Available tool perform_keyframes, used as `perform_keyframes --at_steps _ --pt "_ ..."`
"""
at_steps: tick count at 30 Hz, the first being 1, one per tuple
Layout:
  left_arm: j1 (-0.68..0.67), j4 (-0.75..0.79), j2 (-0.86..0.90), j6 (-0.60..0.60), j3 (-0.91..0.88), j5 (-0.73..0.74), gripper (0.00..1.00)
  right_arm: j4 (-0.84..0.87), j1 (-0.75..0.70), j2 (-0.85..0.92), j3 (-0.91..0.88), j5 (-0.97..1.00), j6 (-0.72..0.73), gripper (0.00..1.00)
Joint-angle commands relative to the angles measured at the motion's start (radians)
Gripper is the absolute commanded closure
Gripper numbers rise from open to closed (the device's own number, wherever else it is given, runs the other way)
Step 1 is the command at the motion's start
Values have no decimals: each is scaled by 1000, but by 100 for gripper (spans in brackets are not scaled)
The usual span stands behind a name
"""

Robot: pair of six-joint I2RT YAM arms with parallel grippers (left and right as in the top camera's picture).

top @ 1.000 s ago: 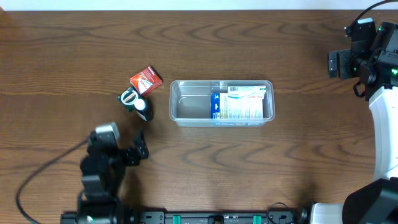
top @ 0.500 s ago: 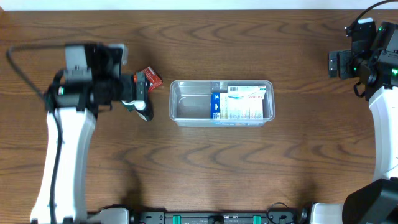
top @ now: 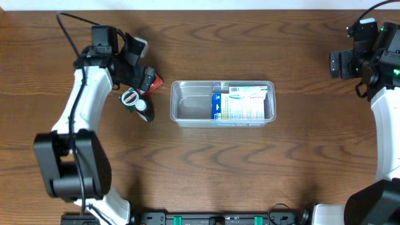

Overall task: Pack container
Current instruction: 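Reach left gripper to the red ActiFast box and grasp it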

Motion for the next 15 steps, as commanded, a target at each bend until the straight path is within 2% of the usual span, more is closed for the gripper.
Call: perform_keyframes --at_steps 1,7,10,15 --pt "5 29 43 108 17 -12 2 0 -6 8 6 -1 13 1" --pt "5 85 112 160 17 -11 2 0 -5 8 6 -1 13 1" --pt "5 99 150 228 17 -12 1 0 -5 8 6 -1 13 1" --pt "5 137 196 234 17 -12 1 0 -5 8 6 -1 13 1"
